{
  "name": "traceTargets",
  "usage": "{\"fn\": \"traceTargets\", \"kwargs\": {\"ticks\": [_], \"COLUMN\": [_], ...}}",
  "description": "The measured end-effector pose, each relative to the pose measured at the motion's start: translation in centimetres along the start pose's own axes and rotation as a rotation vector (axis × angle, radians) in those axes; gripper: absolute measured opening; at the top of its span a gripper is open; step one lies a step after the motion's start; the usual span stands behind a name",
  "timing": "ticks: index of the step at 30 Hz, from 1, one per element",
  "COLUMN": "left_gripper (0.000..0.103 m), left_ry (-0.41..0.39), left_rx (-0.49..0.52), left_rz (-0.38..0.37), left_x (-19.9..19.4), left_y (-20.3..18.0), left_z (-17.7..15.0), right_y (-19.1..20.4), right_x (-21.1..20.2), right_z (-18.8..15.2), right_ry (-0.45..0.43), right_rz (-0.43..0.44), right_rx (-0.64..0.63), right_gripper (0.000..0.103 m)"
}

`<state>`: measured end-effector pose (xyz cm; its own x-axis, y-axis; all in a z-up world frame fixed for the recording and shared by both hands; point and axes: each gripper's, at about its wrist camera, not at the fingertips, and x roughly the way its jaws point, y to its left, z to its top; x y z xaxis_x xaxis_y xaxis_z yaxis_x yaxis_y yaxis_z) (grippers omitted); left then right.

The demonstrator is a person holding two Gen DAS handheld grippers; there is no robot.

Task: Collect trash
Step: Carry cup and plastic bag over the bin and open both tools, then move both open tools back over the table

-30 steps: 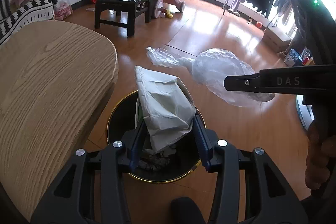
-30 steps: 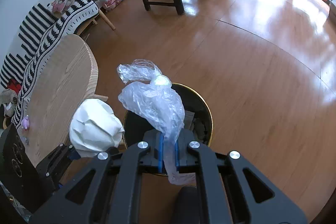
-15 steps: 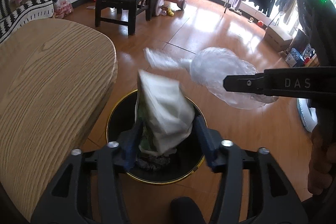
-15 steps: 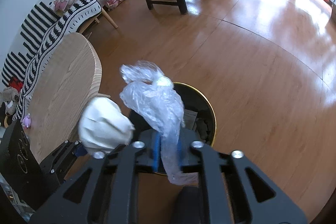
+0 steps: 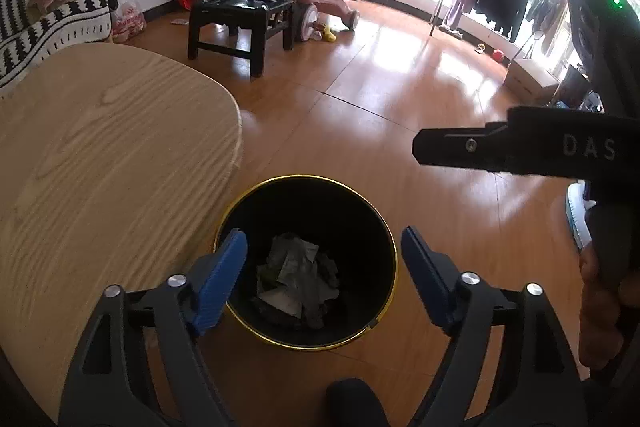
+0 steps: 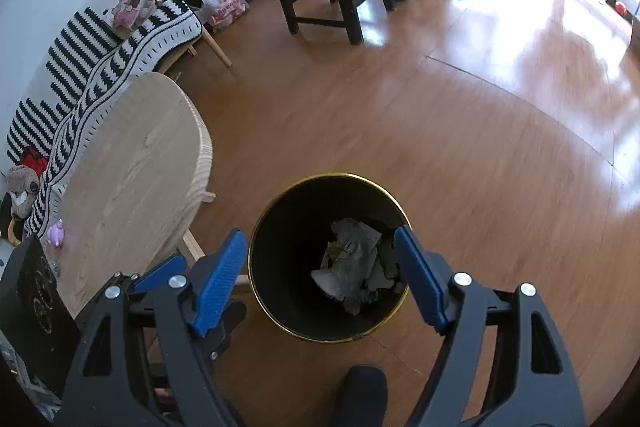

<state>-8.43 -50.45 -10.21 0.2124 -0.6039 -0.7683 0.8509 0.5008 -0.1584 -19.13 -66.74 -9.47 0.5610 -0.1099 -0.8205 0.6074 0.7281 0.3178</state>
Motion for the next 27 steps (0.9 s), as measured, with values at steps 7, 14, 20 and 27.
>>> {"fn": "traceTargets", "kwargs": {"ticks": [7, 14, 20, 27], "left_gripper": [0.089, 0.095, 0.095, 0.095], "left_ry": [-0.067, -0.139, -0.120, -0.139], "left_rx": [-0.042, -0.156, -0.395, -0.714], "left_rz": [0.036, 0.243, 0.459, 0.622], "left_x": [-5.2, -11.8, -17.0, -22.9], "left_y": [2.2, 10.1, 21.3, 33.4], "left_z": [-0.1, -1.2, -4.4, -9.6], "right_y": [2.7, 9.8, 19.2, 30.2], "right_x": [-1.5, -1.2, 0.3, 3.3], "right_z": [0.3, 0.0, -1.5, -4.5], "right_ry": [-0.061, -0.076, -0.047, 0.013], "right_rz": [-0.004, 0.032, 0.091, 0.144], "right_rx": [-0.022, -0.109, -0.226, -0.359], "right_gripper": [0.079, 0.085, 0.087, 0.087]}}
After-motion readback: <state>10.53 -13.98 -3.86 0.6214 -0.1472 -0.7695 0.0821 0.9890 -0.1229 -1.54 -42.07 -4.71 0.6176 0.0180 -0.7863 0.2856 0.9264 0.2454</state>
